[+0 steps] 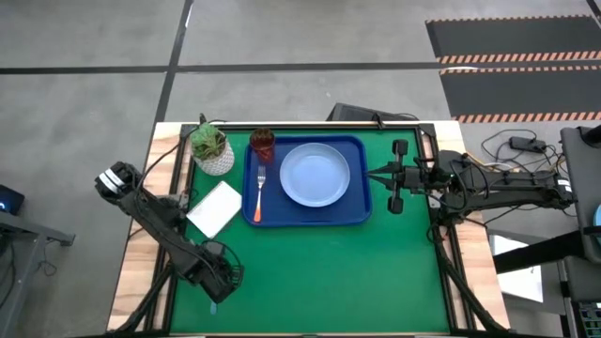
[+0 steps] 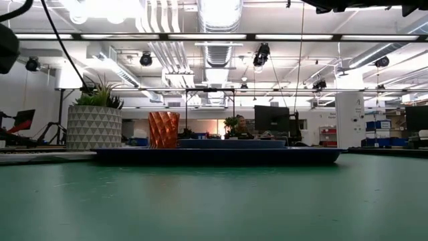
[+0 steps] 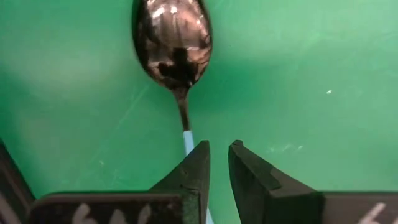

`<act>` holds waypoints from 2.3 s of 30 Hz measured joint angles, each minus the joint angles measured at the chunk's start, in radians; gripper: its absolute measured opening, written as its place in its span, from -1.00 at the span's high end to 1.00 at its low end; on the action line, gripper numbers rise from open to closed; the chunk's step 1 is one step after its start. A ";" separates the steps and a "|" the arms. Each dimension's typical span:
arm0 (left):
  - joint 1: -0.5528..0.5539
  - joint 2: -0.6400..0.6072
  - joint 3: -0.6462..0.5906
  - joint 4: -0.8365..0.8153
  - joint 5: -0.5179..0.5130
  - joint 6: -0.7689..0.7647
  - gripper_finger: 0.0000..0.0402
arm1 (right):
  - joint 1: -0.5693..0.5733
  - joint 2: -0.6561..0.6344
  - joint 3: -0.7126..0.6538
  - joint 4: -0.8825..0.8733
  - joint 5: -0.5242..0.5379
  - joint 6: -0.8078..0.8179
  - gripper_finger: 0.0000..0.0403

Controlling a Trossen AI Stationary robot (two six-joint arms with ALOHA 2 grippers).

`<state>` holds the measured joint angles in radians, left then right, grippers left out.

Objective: Pick and place plate/cup/fork/spoon on tray
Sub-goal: Put the blue spoon on the tray to the right of the orange fork

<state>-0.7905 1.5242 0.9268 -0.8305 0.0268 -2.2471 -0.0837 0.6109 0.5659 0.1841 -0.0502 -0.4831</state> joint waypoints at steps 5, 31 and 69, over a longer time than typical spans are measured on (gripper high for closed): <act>-0.002 0.021 0.000 0.001 -0.004 0.001 0.80 | 0.000 0.000 0.000 0.000 0.000 0.002 0.96; -0.018 0.070 -0.094 0.018 -0.002 -0.017 0.23 | 0.000 0.000 0.000 -0.002 0.000 0.002 0.96; 0.164 -0.060 0.068 1.201 -0.450 2.126 0.99 | 0.001 0.090 0.000 0.084 -0.222 -0.003 0.96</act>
<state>-0.6262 1.4637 0.9952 0.3702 -0.4236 -0.1206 -0.0830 0.7014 0.5655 0.2678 -0.2726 -0.4860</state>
